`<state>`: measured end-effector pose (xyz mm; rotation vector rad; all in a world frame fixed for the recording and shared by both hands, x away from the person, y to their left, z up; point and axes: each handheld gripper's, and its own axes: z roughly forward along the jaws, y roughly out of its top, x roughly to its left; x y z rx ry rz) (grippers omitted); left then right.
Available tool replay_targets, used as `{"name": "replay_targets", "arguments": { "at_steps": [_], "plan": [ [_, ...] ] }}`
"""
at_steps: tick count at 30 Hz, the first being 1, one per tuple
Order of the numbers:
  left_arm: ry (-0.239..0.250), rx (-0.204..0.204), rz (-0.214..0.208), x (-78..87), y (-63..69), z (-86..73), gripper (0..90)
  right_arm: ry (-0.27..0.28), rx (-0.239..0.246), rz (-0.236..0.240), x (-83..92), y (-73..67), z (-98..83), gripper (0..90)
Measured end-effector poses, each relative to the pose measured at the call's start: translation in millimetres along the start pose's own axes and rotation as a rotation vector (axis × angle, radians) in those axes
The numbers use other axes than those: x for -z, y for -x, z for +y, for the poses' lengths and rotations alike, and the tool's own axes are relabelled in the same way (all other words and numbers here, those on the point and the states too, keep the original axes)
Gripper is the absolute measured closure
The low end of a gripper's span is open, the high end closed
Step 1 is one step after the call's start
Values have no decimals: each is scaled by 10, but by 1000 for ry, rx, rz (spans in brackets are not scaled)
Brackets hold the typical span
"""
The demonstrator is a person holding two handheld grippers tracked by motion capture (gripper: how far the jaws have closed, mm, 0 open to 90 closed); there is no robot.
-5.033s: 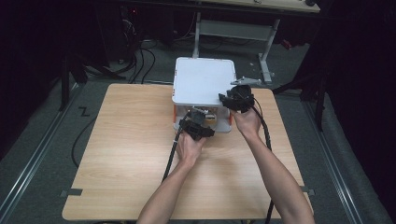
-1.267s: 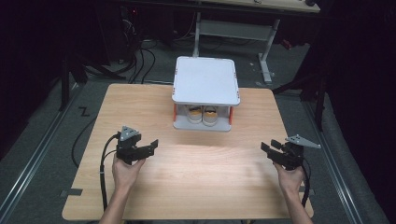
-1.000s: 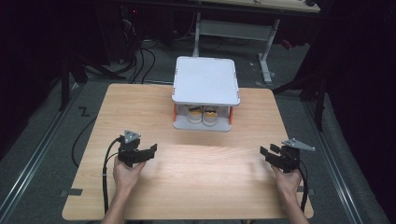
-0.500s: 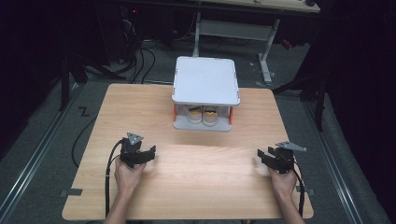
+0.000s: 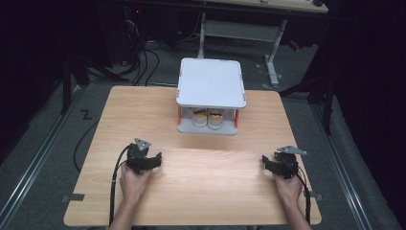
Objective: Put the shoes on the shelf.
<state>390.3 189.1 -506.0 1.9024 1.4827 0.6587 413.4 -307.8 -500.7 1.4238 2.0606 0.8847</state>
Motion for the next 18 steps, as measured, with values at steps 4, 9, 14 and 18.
{"name": "replay_targets", "arguments": {
  "at_steps": [4, 9, 14, 18],
  "plan": [
    [0, 0, -2, 0, -2, 0, 238, -2, 0, 7, -6, 2, 4, 401],
    [0, 1, -3, 1, -4, -1, 238, -2, 0, 8, -10, 1, 6, 396],
    [-1, 2, -3, 2, -4, -1, 238, -2, 1, 9, -11, 1, 7, 394],
    [-1, 2, -3, 2, -4, -1, 239, -2, -1, 9, -11, 1, 8, 394]
  ]
}}
